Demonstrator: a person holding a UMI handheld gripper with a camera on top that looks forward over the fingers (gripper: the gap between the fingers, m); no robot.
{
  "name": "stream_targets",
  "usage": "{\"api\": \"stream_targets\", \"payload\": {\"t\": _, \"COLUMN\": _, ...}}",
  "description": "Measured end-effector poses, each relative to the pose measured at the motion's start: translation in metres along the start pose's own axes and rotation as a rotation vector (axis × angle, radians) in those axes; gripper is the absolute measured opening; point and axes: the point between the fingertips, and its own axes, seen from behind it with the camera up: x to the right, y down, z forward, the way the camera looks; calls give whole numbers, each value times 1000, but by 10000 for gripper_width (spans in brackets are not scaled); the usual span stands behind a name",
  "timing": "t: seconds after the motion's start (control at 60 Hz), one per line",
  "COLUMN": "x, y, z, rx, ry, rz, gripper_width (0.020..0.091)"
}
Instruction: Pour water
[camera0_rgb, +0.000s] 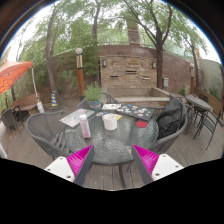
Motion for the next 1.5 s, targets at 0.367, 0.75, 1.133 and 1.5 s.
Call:
{"api": "stream_targets", "payload": {"t": 0.367, "x": -56, "y": 26, "z": -19, "rx": -56, "ry": 93, "rz": 27, "gripper_width": 841}}
{"api": "stream_targets", "payload": {"t": 0.75, "x": -141, "y": 19, "z": 208, "rx": 117, "ry": -52, "rz": 10, "gripper_width": 837}}
{"api": "stream_targets", "payload": {"t": 1.133, "x": -156, "y": -13, "z": 379, "rx": 201, "ry": -29, "rz": -39, "gripper_width": 365}}
{"api": "stream_targets", "payload": {"t": 1.5, "x": -175, "y": -20, "z": 398, "rx": 79, "ry": -211, "rz": -37, "gripper_width": 261}}
